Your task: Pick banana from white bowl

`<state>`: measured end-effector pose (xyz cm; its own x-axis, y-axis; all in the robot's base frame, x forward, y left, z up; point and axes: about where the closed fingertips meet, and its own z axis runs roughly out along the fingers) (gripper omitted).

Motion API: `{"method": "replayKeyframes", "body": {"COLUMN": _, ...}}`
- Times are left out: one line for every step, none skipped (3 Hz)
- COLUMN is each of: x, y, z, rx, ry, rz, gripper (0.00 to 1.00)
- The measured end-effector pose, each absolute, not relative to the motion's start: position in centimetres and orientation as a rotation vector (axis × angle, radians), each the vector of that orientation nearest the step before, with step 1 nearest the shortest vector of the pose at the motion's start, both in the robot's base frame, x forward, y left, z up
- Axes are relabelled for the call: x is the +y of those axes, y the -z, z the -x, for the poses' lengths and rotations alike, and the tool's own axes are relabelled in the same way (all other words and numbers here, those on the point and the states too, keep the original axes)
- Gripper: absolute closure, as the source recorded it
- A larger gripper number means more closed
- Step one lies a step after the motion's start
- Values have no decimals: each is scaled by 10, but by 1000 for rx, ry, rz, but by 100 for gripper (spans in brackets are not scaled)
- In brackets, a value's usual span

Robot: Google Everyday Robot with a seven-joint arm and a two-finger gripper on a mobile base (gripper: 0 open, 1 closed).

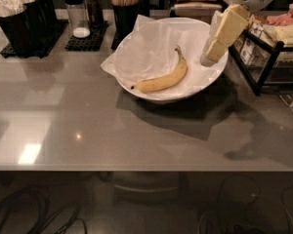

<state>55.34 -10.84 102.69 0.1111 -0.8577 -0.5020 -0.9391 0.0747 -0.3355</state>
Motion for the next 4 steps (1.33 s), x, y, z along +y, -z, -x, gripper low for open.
{"method": "replayKeyframes", "body": {"x": -108, "y": -1004, "z": -553, "rx": 1764, "ry": -233, "rz": 1769, "gripper": 0}}
{"method": "replayKeyframes", "body": {"x": -85, "y": -973, "z": -568, "rx": 1707, "ry": -357, "rz": 1833, "gripper": 0}}
{"method": "replayKeyframes", "body": {"x": -57, "y": -943, "z": -584, "rx": 1645, "ry": -482, "rz": 1915, "gripper": 0}}
{"method": "replayKeyframes", "body": {"x": -56, "y": -940, "z": -586, "rx": 1648, "ry": -485, "rz": 1912, "gripper": 0}}
